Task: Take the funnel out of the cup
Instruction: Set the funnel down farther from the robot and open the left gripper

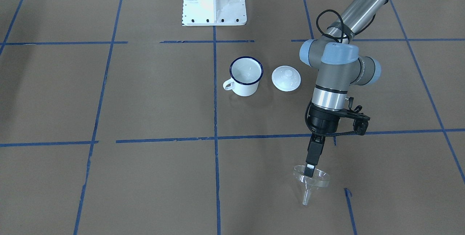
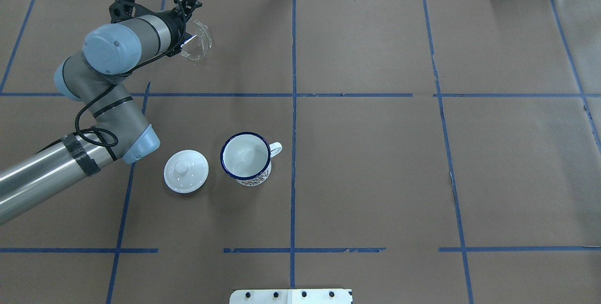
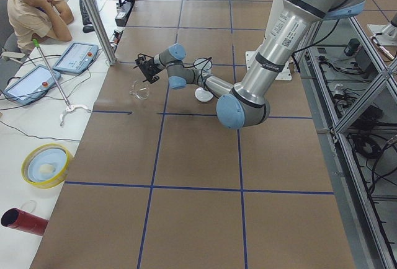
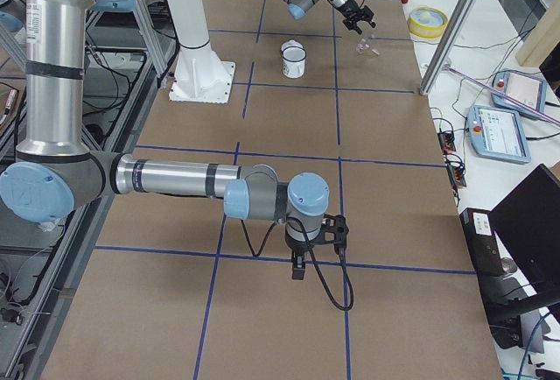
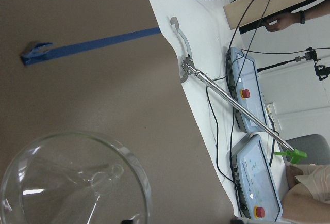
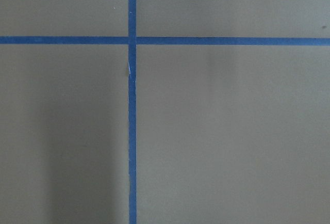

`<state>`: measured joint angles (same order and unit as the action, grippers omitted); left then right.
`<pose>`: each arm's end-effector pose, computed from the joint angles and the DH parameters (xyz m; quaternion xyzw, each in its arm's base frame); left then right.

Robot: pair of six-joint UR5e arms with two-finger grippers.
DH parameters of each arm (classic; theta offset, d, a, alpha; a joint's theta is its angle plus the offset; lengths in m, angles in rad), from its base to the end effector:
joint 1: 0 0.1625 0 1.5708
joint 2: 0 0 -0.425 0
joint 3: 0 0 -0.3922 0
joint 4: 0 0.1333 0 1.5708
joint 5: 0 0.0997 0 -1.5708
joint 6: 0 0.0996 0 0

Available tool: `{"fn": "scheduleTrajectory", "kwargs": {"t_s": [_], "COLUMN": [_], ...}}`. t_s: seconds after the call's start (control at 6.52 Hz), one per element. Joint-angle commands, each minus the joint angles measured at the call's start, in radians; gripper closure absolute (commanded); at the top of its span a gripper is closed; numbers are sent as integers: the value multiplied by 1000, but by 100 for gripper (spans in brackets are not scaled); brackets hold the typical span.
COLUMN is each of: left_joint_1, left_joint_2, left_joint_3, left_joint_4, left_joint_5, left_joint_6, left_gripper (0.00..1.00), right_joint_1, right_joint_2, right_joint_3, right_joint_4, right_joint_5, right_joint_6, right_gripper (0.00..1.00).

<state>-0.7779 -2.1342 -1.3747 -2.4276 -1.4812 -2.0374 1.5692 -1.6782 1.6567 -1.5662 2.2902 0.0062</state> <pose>0.4133 -0.6067 0.3209 0.1252 0.5614 -0.4975 0.6494 0.0670 -0.4451 0.6701 -0.0093 -0.3519 0.0051 0.9360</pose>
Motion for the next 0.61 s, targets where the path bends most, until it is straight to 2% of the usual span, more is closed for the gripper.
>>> {"fn": "scheduleTrajectory", "kwargs": {"t_s": [0.0,0.15,0.31,0.46], "left_joint_1": [-6,-4,-4,-1], "left_joint_2": [59,129,176,180], "left_joint_3": [-267,-434,-510,-511], "left_joint_4": [301,418,458,463], "left_joint_5": [-179,-221,-225,-241], "left_joint_6": [337,518,538,728], "left_gripper": [0,0,0,0], "right_joint_1": [0,0,0,0], "right_joint_2": [2,0,0,0], "right_joint_3": [0,0,0,0], "right_joint_4": [0,0,0,0], "right_joint_5": [0,0,0,0], "right_joint_6": [0,0,0,0], "right_gripper": [0,0,0,0]}}
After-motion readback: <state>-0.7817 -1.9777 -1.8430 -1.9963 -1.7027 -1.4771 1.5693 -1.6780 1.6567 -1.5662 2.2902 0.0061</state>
